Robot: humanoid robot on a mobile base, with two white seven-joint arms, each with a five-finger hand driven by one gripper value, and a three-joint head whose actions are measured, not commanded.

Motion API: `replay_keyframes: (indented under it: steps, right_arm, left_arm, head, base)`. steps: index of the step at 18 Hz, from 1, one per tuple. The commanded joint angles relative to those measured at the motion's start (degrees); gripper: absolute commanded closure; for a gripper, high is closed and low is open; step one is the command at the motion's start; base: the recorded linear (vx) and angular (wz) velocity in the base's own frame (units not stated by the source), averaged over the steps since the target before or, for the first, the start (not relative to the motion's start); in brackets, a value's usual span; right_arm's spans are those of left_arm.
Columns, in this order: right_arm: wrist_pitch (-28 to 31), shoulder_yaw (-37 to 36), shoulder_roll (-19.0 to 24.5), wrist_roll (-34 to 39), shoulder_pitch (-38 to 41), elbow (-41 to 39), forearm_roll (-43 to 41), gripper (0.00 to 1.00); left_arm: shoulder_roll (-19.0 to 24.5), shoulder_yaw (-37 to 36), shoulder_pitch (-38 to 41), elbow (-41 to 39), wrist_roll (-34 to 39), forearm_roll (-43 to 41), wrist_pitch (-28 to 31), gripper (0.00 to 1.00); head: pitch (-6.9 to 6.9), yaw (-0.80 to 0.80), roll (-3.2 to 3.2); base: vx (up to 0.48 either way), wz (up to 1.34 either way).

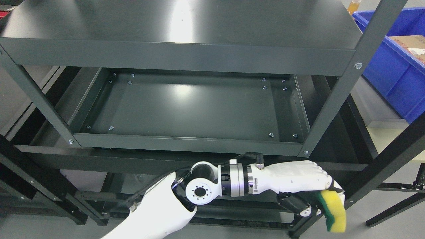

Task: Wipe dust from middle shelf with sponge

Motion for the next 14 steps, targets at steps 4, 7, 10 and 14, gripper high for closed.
replay_keyframes:
  steps: [4,7,10,14]
  right_arm:
    - [0.0,0.0,-1.0,0.0,0.0,-1.0,0.0,0.00]
    - [0.0,0.0,-1.0,0.0,0.0,-1.0,0.0,0.00]
    - [0.0,0.0,-1.0,0.0,0.0,-1.0,0.0,0.00]
    - [0.0,0.0,-1.0,0.0,0.0,-1.0,0.0,0.00]
  left_arm:
    - [-1.4,38.8,10.0,-0.4,21.0,17.5,11.6,0.97]
    - [-1.4,44.5,7.5,0.8,27.1,19.6,13.7,0.95]
    - [-1.4,50.1,5.9,4.2,35.5,19.6,21.0,0.97]
    - [-1.4,58.1,2.3,6.3,38.9,19.6,24.0,0.97]
  head:
    - [0.00,0.00,0.00]
    - [0.00,0.00,0.00]
    - [0.00,0.00,0.00]
    - [0.00,0.00,0.00]
  base:
    - [0.000,0.00]
    - [0.000,0.00]
    - [0.000,0.00]
    - [0.000,0.00]
